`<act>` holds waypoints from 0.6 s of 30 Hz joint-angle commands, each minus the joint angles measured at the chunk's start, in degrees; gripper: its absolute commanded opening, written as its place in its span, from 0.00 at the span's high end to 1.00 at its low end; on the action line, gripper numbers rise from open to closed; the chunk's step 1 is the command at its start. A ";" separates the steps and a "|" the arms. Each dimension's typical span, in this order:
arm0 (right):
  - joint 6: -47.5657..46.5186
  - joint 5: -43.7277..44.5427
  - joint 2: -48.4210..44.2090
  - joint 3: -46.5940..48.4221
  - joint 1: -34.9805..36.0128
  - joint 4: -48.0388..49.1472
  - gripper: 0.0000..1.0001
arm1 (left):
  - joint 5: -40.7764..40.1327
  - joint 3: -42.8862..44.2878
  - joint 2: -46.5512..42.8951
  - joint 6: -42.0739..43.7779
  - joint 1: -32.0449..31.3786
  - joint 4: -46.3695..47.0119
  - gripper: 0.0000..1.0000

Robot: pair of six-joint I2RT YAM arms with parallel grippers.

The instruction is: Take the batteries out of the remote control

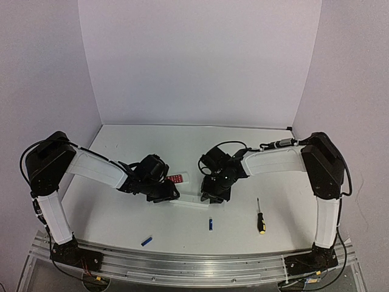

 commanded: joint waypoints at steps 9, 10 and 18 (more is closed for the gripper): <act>1.22 0.25 10.81 7.85 6.12 2.85 0.70 | 5.16 -0.88 4.18 1.40 -1.67 -4.80 0.60; 1.28 0.24 11.50 8.51 6.19 2.67 0.71 | 5.15 -0.92 4.12 1.40 -1.75 -4.79 0.60; -3.50 -0.40 14.52 12.84 8.49 3.51 0.68 | 6.37 -1.65 4.18 1.11 -1.87 -3.84 0.60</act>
